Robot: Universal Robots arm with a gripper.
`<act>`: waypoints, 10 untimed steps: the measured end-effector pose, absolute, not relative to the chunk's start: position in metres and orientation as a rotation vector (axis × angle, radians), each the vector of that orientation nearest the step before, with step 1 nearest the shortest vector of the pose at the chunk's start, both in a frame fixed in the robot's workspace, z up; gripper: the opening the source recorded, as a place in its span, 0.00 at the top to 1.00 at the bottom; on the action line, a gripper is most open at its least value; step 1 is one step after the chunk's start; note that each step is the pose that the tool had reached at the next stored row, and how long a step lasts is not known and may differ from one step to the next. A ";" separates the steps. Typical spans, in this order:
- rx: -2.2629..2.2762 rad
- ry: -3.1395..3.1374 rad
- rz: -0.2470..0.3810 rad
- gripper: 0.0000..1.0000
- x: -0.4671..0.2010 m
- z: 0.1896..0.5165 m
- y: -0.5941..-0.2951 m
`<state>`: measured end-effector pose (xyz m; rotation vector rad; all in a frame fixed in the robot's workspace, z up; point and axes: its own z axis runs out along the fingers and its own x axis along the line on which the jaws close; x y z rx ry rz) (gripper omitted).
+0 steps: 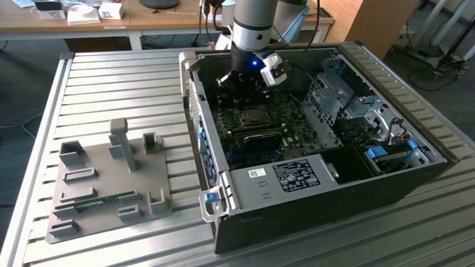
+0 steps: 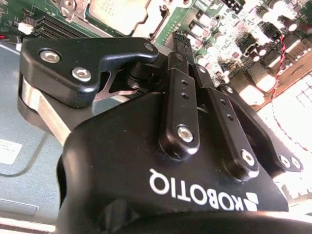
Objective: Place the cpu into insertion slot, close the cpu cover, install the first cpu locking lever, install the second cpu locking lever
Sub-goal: 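Install the first cpu locking lever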
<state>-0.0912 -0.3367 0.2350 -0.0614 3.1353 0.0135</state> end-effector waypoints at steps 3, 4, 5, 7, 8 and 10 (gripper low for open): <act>-0.061 3.135 0.014 0.89 -0.092 0.235 -0.337; -0.061 3.135 0.014 0.89 -0.092 0.235 -0.337; -0.061 3.135 0.014 0.89 -0.092 0.235 -0.337; -0.061 3.135 0.014 0.89 -0.092 0.235 -0.337; -0.061 3.135 0.014 0.89 -0.092 0.235 -0.337; -0.061 3.135 0.014 0.89 -0.093 0.235 -0.337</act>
